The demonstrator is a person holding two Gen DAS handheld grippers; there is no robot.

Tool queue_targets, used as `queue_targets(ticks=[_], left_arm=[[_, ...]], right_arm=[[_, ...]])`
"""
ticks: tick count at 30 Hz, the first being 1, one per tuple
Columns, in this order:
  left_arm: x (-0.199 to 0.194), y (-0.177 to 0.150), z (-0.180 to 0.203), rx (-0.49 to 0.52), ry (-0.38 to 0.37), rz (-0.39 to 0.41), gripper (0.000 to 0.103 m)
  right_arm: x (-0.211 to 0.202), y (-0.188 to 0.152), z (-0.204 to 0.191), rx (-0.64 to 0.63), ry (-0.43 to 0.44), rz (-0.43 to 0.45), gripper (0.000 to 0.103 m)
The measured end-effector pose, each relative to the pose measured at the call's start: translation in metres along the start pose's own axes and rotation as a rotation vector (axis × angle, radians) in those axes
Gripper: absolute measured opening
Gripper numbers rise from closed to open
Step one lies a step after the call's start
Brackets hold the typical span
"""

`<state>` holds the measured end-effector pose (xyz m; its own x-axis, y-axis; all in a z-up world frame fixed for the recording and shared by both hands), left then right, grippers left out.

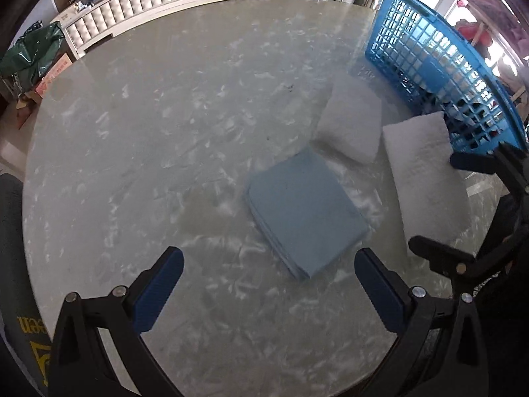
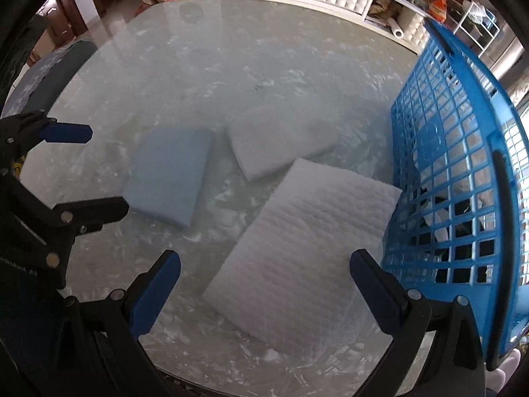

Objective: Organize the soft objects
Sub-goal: 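Grasp the white quilted pad with the right gripper while the left gripper grasps the blue cloth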

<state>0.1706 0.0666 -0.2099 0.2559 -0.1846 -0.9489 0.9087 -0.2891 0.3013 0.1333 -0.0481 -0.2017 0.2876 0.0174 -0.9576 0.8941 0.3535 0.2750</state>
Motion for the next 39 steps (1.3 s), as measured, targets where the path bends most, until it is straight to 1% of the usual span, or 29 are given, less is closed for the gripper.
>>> queue_targets(ticks=[4, 7, 10, 13, 17, 19, 20, 22, 24, 28, 29, 30, 31, 34, 35, 36, 37, 38, 39], left_arm=[[0.010, 0.009, 0.002, 0.036, -0.010, 0.013, 0.103], [0.015, 0.015, 0.005, 0.089, -0.013, 0.025, 0.103], [0.027, 0.021, 0.005, 0.143, -0.002, 0.006, 0.103], [0.038, 0.025, 0.008, 0.184, -0.011, -0.016, 0.103], [0.044, 0.032, 0.014, 0.242, 0.010, -0.005, 0.103], [0.047, 0.034, 0.017, 0.252, 0.012, -0.003, 0.102], [0.048, 0.036, 0.021, 0.253, 0.012, -0.004, 0.100], [0.047, 0.038, 0.022, 0.258, 0.006, -0.002, 0.093], [0.044, 0.042, 0.027, 0.274, -0.006, 0.006, 0.080], [0.041, 0.042, 0.035, 0.294, -0.020, 0.018, 0.065], [0.042, 0.041, 0.038, 0.295, -0.026, 0.021, 0.053], [0.040, 0.042, 0.041, 0.302, -0.037, 0.026, 0.034], [0.037, 0.041, 0.042, 0.300, -0.048, 0.030, 0.028], [0.037, 0.043, 0.040, 0.273, -0.059, 0.037, 0.022], [0.038, 0.042, 0.040, 0.268, -0.061, 0.037, 0.018], [0.038, 0.042, 0.037, 0.252, -0.069, 0.036, 0.014], [0.039, 0.041, 0.037, 0.242, -0.075, 0.034, 0.012], [0.040, 0.041, 0.036, 0.233, -0.084, 0.032, 0.010], [0.039, 0.041, 0.035, 0.222, -0.094, 0.029, 0.008]], right_arm=[[0.007, -0.005, 0.003, 0.006, 0.007, -0.010, 0.103], [0.012, -0.010, 0.006, 0.006, 0.011, -0.021, 0.103], [0.017, -0.014, 0.012, 0.014, 0.017, -0.028, 0.103], [0.018, -0.016, 0.017, 0.028, 0.027, -0.033, 0.103], [0.020, -0.018, 0.024, 0.036, 0.033, -0.037, 0.103], [0.022, -0.016, 0.025, 0.039, 0.032, -0.041, 0.103], [0.023, -0.017, 0.026, 0.039, 0.030, -0.043, 0.103], [0.028, -0.016, 0.025, 0.042, 0.026, -0.051, 0.103], [0.036, -0.015, 0.026, 0.043, 0.015, -0.059, 0.103], [0.049, -0.018, 0.033, 0.047, -0.004, -0.070, 0.103], [0.053, -0.018, 0.032, 0.048, -0.008, -0.071, 0.103], [0.055, -0.018, 0.032, 0.055, -0.005, -0.069, 0.103], [0.058, -0.018, 0.032, 0.059, -0.004, -0.070, 0.103], [0.061, -0.017, 0.035, 0.075, 0.005, -0.068, 0.102], [0.060, -0.016, 0.038, 0.078, 0.006, -0.065, 0.100], [0.057, -0.012, 0.043, 0.084, 0.005, -0.060, 0.095], [0.057, -0.011, 0.048, 0.090, 0.003, -0.054, 0.091], [0.055, -0.012, 0.053, 0.096, 0.001, -0.046, 0.080], [0.052, -0.011, 0.056, 0.102, -0.003, -0.037, 0.067]])
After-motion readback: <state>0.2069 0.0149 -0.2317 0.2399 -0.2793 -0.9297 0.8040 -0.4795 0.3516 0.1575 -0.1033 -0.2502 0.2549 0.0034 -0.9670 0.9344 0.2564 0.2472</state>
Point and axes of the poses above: each gripper's, at about its wrist camera, not at the fingertips, and x roughly the way its jaws point, z to its right, y to its top, the point moved 6 cm from there along x, roughly the way its jaws point
